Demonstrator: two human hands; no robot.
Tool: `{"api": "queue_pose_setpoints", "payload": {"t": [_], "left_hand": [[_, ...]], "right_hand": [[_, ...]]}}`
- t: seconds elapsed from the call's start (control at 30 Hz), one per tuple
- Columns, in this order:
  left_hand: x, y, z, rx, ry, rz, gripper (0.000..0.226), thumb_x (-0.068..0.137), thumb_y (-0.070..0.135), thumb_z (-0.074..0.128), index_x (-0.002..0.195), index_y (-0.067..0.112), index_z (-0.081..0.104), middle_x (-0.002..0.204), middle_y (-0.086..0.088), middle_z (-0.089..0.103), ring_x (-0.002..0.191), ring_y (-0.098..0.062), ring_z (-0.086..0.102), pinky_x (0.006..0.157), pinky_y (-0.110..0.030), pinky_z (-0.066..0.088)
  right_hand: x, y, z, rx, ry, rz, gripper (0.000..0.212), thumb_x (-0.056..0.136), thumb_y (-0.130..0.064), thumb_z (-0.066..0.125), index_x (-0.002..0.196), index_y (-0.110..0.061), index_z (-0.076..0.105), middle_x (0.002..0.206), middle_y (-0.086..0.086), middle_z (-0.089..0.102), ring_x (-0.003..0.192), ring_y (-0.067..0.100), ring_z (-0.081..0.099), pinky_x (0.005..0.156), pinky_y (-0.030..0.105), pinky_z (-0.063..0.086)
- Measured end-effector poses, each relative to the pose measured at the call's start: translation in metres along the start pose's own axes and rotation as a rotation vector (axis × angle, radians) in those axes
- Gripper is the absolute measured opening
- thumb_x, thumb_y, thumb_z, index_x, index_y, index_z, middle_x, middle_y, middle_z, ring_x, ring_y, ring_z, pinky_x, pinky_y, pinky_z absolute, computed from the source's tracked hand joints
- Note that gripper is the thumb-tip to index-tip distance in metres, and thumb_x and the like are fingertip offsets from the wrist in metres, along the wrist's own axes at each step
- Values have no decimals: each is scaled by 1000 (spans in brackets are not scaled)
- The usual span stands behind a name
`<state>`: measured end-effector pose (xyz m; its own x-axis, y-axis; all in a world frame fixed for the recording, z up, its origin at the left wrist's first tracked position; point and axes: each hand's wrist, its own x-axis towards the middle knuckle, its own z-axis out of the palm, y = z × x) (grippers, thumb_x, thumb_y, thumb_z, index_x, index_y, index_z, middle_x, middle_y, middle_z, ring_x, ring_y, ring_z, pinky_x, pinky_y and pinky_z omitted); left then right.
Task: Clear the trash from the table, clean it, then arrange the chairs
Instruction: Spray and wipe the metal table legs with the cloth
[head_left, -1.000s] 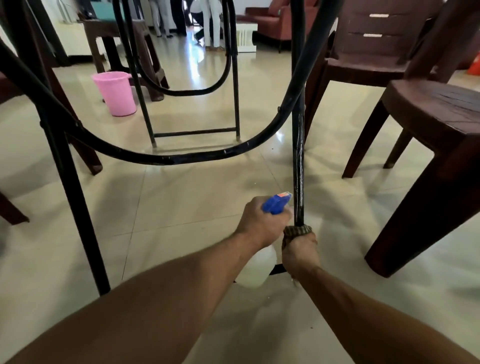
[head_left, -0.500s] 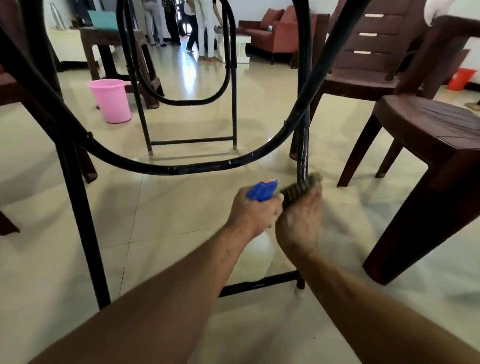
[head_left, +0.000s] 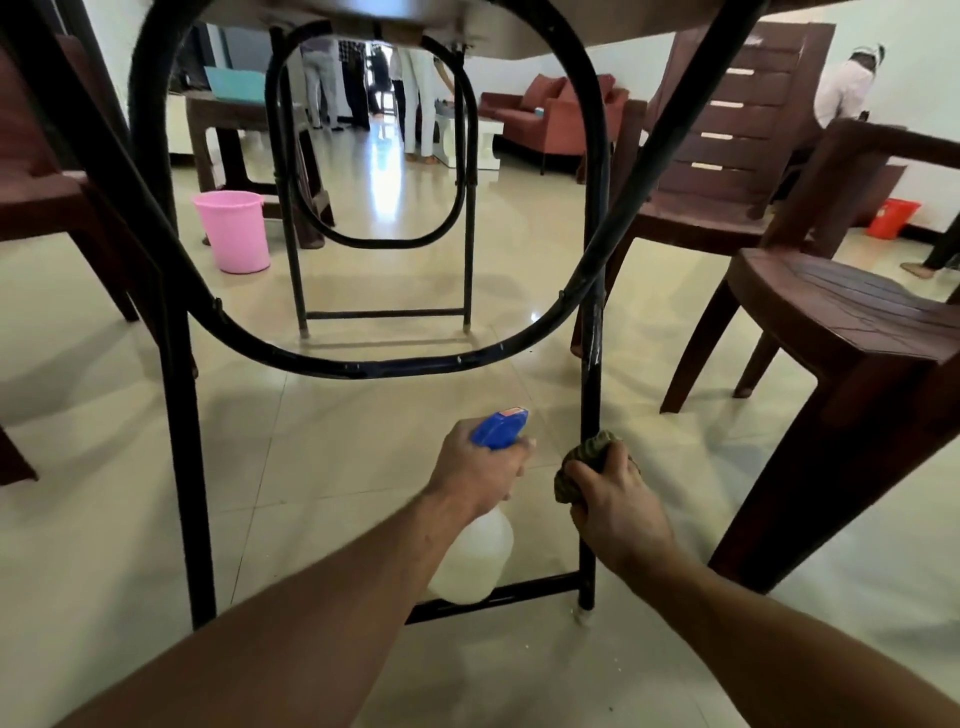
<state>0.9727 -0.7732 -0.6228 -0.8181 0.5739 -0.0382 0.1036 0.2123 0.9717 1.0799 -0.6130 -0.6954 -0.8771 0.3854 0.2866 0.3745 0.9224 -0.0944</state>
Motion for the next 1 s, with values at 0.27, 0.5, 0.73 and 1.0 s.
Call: {"api": "queue_pose_setpoints", "payload": {"t": [0.27, 0.5, 0.73, 1.0], "left_hand": [[1, 21, 8, -41, 44, 26, 21, 95, 28, 68, 96, 7, 72, 76, -5, 64, 57, -13, 56, 46, -10, 44], [2, 16, 14, -88, 58, -12, 19, 95, 28, 69, 101, 11, 71, 76, -5, 64, 56, -13, 56, 48, -12, 48], [4, 38, 8, -159, 96, 53, 20, 95, 20, 67, 86, 3, 66, 69, -6, 58, 54, -13, 51, 43, -7, 42], [14, 36, 11, -368, 99, 62, 19, 94, 17, 70, 112, 16, 66, 76, -8, 62, 53, -12, 51, 47, -13, 46]], "right_hand": [[47, -13, -52, 178, 297, 9, 32, 92, -34, 67, 123, -27, 59, 131, 10, 38, 114, 32, 51, 80, 41, 59], [81, -25, -68, 352, 435, 57, 38, 90, -21, 68, 124, -26, 51, 143, 8, 28, 130, 34, 40, 97, 44, 53], [82, -17, -77, 317, 359, 3, 32, 85, -17, 69, 112, -22, 54, 131, 7, 34, 116, 32, 48, 85, 35, 54], [105, -46, -114, 687, 749, -66, 33, 87, -8, 62, 116, -20, 52, 139, 8, 30, 126, 29, 43, 99, 44, 51]]}}
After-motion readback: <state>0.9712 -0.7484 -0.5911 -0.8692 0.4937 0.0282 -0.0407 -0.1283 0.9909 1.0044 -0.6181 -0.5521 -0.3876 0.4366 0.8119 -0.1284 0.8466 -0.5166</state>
